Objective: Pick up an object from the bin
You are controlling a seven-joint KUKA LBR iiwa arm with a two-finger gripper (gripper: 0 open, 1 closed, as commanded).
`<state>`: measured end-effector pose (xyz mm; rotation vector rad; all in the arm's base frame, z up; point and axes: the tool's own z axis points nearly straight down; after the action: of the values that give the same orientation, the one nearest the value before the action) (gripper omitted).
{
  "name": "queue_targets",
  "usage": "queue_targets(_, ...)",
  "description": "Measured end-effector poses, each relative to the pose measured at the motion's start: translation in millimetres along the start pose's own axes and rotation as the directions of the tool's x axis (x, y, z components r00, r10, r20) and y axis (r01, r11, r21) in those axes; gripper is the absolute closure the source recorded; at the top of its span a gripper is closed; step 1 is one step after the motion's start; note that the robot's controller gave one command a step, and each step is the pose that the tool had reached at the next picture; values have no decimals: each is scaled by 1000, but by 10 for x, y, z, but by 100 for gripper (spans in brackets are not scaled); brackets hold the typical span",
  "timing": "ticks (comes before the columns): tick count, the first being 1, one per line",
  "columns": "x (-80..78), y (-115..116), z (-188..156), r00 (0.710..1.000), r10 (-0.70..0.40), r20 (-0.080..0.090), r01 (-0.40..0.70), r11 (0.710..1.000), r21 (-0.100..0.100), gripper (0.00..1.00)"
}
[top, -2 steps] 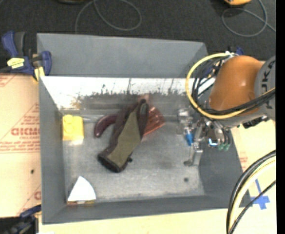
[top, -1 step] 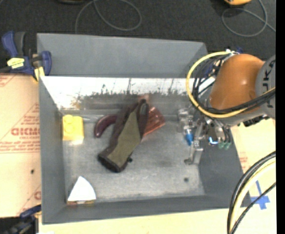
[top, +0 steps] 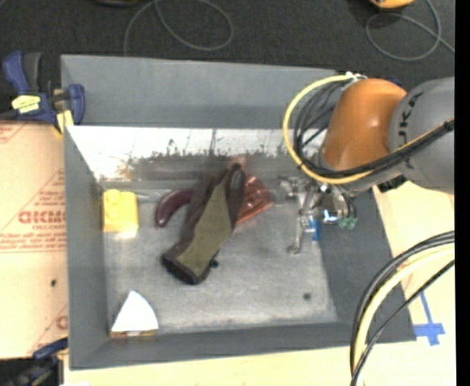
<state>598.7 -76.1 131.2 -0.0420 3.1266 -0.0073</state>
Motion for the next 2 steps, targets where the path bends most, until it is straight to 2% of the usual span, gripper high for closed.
queue_targets(1,-302,314,365,999,-38,-11,38,999,-2,0)
queue_targets(2,-520,481,555,995,-96,5,96,995,0,0)
